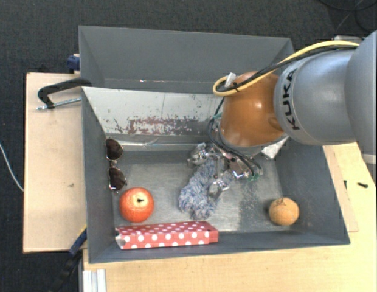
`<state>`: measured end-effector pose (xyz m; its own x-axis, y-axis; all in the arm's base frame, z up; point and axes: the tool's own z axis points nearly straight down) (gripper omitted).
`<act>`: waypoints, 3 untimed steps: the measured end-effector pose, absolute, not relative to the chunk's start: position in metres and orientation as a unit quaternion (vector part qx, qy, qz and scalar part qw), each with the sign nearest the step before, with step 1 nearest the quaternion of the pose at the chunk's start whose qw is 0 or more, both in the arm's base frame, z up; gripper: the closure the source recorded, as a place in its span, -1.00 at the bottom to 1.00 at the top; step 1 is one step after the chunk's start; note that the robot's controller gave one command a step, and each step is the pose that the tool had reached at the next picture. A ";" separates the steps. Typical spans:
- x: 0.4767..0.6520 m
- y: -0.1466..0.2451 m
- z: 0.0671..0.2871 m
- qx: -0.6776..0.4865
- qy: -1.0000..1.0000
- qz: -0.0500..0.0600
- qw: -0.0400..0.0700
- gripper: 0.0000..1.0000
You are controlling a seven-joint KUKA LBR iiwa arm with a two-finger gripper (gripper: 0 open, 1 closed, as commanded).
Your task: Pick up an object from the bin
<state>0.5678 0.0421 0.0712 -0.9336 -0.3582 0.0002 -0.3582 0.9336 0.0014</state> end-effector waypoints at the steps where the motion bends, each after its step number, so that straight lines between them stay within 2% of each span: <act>1: 0.570 0.044 0.075 0.180 -0.984 0.000 -0.003 1.00; 3: 0.568 0.044 0.078 0.180 -0.984 0.000 -0.001 1.00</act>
Offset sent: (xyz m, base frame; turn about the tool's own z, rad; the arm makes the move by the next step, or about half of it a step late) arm 0.0000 0.0000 0.0000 0.0000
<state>0.5682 0.0438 0.0783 -0.9354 -0.3536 -0.0014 -0.3536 0.9354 -0.0002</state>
